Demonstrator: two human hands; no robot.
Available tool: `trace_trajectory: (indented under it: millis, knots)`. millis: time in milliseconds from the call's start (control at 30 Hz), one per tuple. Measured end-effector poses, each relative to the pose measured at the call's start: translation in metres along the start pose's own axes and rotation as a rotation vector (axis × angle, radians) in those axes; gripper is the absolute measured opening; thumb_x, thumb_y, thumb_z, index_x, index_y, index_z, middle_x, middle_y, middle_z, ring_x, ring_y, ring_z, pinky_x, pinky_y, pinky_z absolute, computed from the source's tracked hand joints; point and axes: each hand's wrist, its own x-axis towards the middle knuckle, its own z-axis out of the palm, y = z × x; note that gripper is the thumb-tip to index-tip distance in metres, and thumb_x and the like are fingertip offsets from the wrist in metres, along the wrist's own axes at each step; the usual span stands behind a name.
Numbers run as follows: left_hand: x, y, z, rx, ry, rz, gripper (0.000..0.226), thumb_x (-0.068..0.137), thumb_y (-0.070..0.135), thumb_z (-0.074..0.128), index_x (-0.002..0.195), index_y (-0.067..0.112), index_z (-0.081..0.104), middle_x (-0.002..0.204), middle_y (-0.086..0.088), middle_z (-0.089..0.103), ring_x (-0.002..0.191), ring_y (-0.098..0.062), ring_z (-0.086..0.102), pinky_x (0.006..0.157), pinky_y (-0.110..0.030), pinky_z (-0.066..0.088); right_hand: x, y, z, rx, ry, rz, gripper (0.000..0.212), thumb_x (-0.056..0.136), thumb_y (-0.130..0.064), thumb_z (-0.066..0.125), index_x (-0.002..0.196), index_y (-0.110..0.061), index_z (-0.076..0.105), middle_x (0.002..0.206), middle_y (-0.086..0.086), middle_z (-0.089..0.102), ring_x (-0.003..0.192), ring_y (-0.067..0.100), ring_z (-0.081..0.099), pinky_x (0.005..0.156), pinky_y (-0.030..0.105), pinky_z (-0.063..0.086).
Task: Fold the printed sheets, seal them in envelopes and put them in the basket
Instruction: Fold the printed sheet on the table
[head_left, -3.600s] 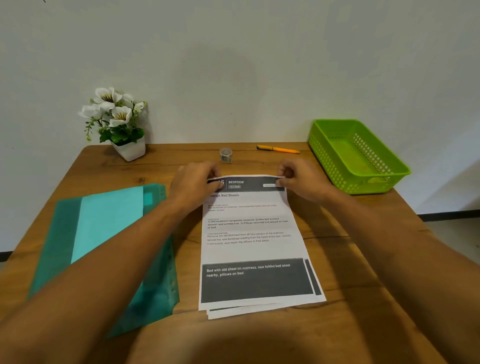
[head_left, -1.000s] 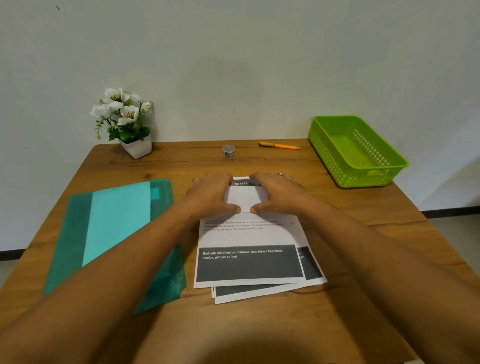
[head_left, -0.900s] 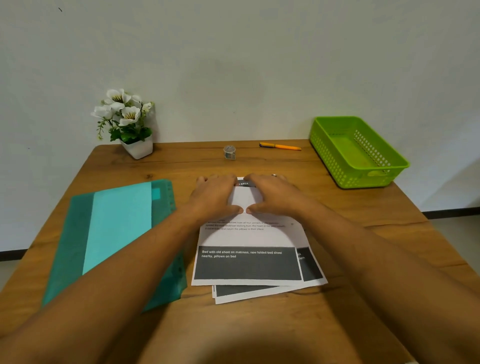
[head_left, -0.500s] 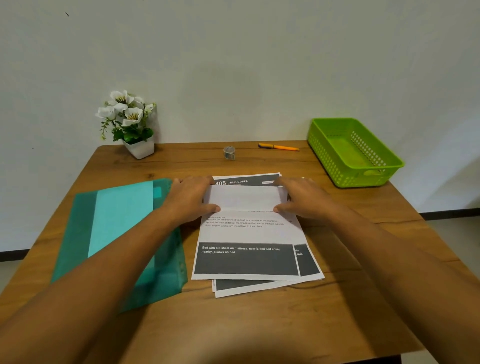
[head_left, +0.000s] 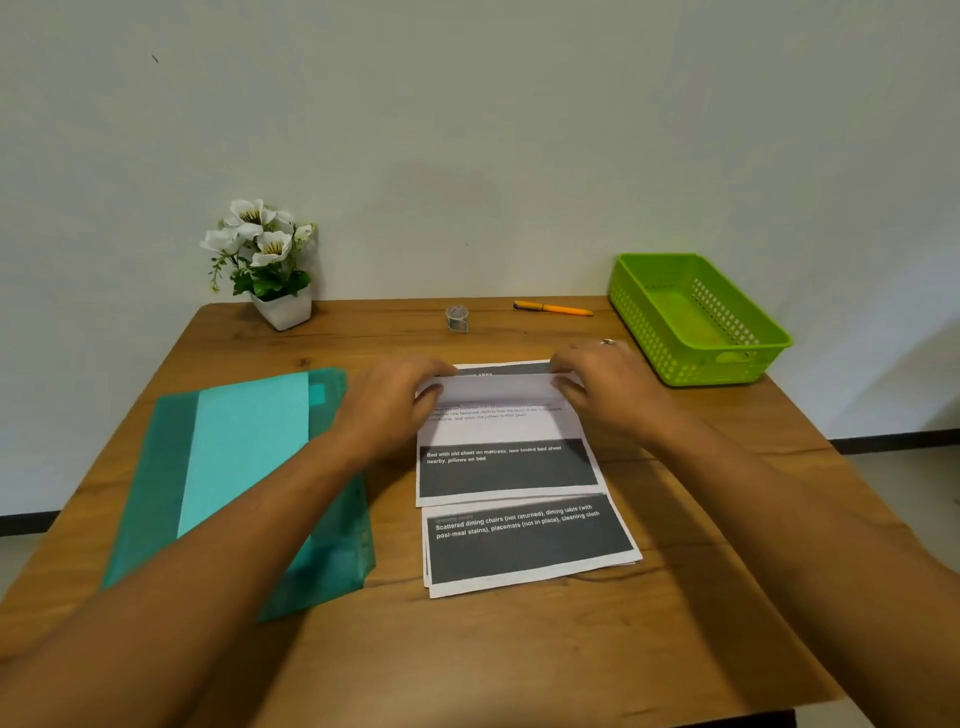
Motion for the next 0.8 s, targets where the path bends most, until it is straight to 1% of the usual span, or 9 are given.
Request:
trace_trajectory:
  millis: [67,133,200,300,367,467,567,700,800]
  knots:
    - [-0.006,0.000,0.007,-0.046,-0.057,0.018,0.035,0.101,0.030,0.060,0.136,0.027,0.063,0.126,0.004,0.069,0.106,-0.016,0.061,0.083,-0.034,0.051,-0.009,-0.003,0.006,0.027,-0.040,0.002,0.027,0.101,-0.040,0.058,0.119,-0.024,0.069,0.113,-0.001,0.072,0.107,0.025,0.064,0.095,0.041,0.041]
    - [-0.012,-0.002,0.014,-0.056,-0.099,0.033,0.040,0.101,0.039,0.060,0.139,0.028,0.060,0.132,0.004,0.066,0.113,-0.015,0.059,0.090,-0.038,0.052,-0.017,-0.006,0.013,0.043,-0.081,0.001,0.039,0.100,-0.049,0.058,0.129,-0.023,0.066,0.124,0.001,0.069,0.114,0.025,0.062,0.099,0.042,0.040]
    - [-0.017,-0.002,0.019,-0.053,-0.109,0.048,0.045,0.099,0.050,0.059,0.139,0.029,0.059,0.137,0.005,0.064,0.123,-0.014,0.056,0.098,-0.041,0.051,-0.022,-0.009,0.020,0.051,-0.124,0.001,0.050,0.099,-0.057,0.057,0.137,-0.024,0.061,0.135,0.002,0.065,0.122,0.025,0.059,0.105,0.042,0.038]
    - [-0.021,0.003,0.022,-0.052,-0.122,0.047,0.055,0.096,0.062,0.053,0.137,0.028,0.060,0.140,0.006,0.061,0.128,-0.014,0.053,0.103,-0.040,0.047,-0.023,-0.016,0.024,0.060,-0.170,0.004,0.064,0.097,-0.066,0.052,0.144,-0.024,0.055,0.145,0.002,0.059,0.131,0.023,0.053,0.111,0.045,0.037]
    - [-0.021,0.007,0.026,-0.035,-0.137,0.041,0.058,0.095,0.065,0.046,0.137,0.027,0.061,0.141,0.006,0.060,0.131,-0.014,0.052,0.106,-0.041,0.044,-0.022,-0.020,0.028,0.053,-0.179,0.001,0.067,0.097,-0.068,0.050,0.146,-0.023,0.053,0.148,0.002,0.056,0.136,0.022,0.050,0.114,0.046,0.035]
    - [-0.019,0.010,0.038,0.005,-0.159,0.038,0.053,0.099,0.058,0.045,0.138,0.025,0.060,0.143,0.004,0.059,0.134,-0.017,0.050,0.109,-0.040,0.041,-0.020,-0.026,0.034,0.051,-0.193,0.006,0.066,0.098,-0.067,0.047,0.147,-0.024,0.052,0.149,0.002,0.056,0.136,0.022,0.050,0.115,0.046,0.033]
    - [-0.015,0.012,0.050,0.038,-0.180,0.038,0.047,0.103,0.046,0.049,0.143,0.022,0.056,0.149,0.001,0.053,0.139,-0.019,0.045,0.113,-0.041,0.035,-0.018,-0.032,0.042,0.056,-0.197,0.002,0.060,0.101,-0.062,0.047,0.145,-0.022,0.052,0.145,0.003,0.057,0.132,0.024,0.052,0.111,0.045,0.036]
    - [-0.008,0.019,0.061,0.068,-0.193,0.045,0.048,0.105,0.037,0.046,0.148,0.017,0.049,0.156,-0.004,0.044,0.147,-0.022,0.035,0.122,-0.047,0.024,-0.013,-0.045,0.050,0.090,-0.178,-0.030,0.053,0.104,-0.046,0.049,0.146,-0.014,0.051,0.150,0.009,0.052,0.138,0.028,0.047,0.113,0.043,0.035]
    - [-0.006,0.024,0.068,0.081,-0.225,0.040,0.053,0.107,0.032,0.040,0.156,0.012,0.037,0.164,-0.006,0.033,0.153,-0.023,0.025,0.125,-0.043,0.017,-0.011,-0.053,0.060,0.121,-0.168,-0.054,0.043,0.105,-0.034,0.048,0.139,-0.008,0.053,0.148,0.014,0.052,0.136,0.031,0.047,0.113,0.043,0.035]
